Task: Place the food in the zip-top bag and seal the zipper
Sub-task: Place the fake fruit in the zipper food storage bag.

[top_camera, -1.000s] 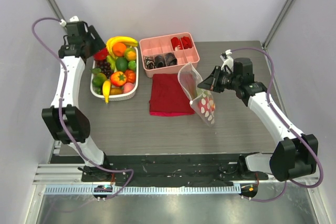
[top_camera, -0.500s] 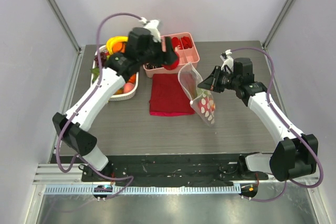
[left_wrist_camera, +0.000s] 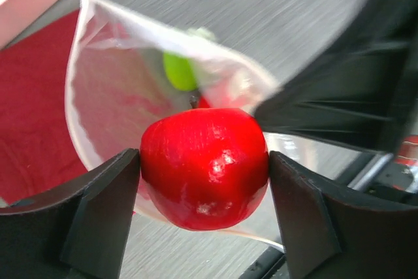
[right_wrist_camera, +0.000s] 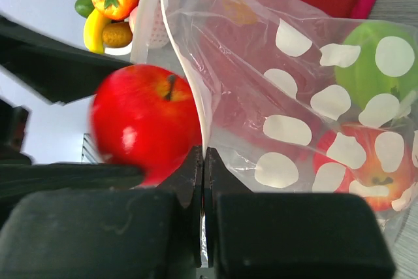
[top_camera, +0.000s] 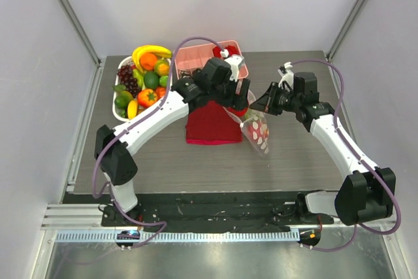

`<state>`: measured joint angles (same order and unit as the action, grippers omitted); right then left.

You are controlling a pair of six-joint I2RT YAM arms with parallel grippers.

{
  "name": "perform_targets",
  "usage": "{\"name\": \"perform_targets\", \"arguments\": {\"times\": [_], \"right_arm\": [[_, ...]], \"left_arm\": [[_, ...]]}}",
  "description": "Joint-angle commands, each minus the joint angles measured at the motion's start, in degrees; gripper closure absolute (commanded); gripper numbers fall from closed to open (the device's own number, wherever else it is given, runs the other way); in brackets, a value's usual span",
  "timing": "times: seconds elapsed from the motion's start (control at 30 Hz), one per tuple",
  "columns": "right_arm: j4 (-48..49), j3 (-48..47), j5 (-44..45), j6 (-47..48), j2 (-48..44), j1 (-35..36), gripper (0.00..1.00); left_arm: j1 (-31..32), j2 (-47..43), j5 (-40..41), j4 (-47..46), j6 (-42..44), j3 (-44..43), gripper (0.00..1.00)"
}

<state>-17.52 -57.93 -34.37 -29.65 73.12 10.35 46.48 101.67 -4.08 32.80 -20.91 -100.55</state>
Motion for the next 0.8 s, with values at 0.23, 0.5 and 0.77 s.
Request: {"name": "perform_targets", "arguments": {"times": [0.23, 0.5, 0.77], "right_arm": [[1.26, -0.52, -1.14, 1.61, -3.07, -1.03, 0.99], [1.08, -0.34, -1.31, 1.96, -4.30, -1.12, 0.99], [1.17, 0.36, -1.58, 2.05, -4.22, -1.12, 0.99]], "left_arm": [[-2.79, -4.80, 3.55, 9.21, 7.72, -8.08, 0.00], [-24.31, -18.60, -7.26, 11.67, 12.46, 7.55, 0.00], [-39.17, -16.34, -1.12, 14.05, 24.24, 12.93, 0.00]]}}
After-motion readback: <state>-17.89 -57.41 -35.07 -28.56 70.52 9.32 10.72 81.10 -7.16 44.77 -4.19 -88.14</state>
